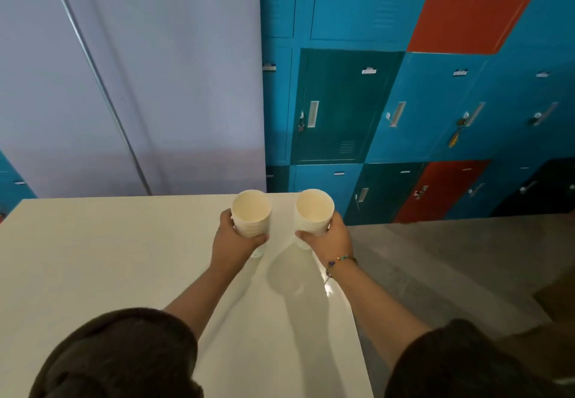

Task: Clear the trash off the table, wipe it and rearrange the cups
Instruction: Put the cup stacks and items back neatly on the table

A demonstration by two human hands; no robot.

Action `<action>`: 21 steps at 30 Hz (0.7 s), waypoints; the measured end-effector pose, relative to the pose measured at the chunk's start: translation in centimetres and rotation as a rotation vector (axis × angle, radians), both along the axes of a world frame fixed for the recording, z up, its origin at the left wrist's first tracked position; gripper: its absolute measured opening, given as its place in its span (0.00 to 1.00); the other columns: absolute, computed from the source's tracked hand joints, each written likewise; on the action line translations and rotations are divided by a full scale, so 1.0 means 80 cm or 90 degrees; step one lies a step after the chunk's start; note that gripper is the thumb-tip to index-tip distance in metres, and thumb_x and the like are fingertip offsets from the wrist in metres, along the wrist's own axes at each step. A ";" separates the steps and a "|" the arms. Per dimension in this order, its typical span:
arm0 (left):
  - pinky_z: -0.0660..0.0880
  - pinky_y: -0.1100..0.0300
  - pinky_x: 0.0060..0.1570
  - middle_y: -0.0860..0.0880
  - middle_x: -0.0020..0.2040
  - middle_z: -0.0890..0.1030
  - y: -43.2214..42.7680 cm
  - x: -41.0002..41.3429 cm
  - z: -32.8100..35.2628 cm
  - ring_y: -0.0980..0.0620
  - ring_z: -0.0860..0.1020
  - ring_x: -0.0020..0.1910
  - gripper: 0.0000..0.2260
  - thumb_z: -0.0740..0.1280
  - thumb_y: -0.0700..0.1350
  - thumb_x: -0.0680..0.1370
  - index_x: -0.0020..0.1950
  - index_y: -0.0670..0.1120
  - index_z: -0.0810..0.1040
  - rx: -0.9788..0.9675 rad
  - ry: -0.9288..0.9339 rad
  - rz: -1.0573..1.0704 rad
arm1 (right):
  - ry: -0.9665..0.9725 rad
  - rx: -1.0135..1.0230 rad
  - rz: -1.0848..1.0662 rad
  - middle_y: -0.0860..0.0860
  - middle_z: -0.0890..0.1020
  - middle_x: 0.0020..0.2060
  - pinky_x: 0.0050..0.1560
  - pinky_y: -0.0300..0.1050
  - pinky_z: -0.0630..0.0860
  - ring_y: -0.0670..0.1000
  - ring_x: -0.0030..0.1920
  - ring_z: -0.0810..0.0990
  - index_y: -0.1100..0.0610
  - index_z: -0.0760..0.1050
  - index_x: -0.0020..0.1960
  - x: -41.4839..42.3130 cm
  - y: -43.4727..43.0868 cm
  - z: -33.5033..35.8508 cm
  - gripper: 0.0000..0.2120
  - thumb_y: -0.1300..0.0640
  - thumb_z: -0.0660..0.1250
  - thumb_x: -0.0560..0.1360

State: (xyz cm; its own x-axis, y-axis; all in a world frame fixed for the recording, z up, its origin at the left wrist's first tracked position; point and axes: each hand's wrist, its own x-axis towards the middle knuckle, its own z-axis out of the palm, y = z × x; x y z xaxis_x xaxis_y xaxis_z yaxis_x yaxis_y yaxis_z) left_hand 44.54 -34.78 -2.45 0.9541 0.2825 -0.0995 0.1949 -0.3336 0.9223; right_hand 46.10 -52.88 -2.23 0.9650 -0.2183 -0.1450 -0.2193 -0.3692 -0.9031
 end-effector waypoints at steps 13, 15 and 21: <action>0.73 0.48 0.60 0.46 0.68 0.71 -0.017 0.083 -0.021 0.43 0.72 0.65 0.38 0.77 0.46 0.67 0.71 0.47 0.60 0.012 0.021 -0.038 | 0.053 -0.034 -0.038 0.54 0.74 0.63 0.60 0.51 0.74 0.56 0.63 0.74 0.56 0.65 0.65 0.076 0.010 -0.028 0.32 0.51 0.75 0.67; 0.72 0.48 0.61 0.45 0.69 0.69 -0.019 0.082 -0.020 0.43 0.71 0.66 0.39 0.77 0.45 0.67 0.72 0.47 0.58 0.001 0.034 -0.046 | 0.084 -0.031 -0.030 0.54 0.73 0.64 0.59 0.51 0.74 0.57 0.63 0.73 0.57 0.64 0.65 0.075 0.009 -0.027 0.33 0.51 0.76 0.66; 0.66 0.44 0.68 0.44 0.75 0.61 -0.026 0.032 -0.021 0.41 0.64 0.71 0.44 0.76 0.47 0.68 0.75 0.49 0.50 -0.023 0.113 0.021 | 0.130 0.025 -0.033 0.53 0.59 0.75 0.70 0.56 0.62 0.57 0.74 0.59 0.54 0.46 0.76 0.012 -0.002 -0.020 0.52 0.50 0.77 0.65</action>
State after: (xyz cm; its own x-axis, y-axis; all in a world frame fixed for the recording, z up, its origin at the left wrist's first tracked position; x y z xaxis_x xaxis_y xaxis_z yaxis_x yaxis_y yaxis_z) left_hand 47.08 -36.87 -4.11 0.9112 0.3061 -0.2755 0.3653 -0.2918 0.8839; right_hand 47.05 -53.05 -3.86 0.9026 -0.2567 -0.3455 -0.4166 -0.3188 -0.8514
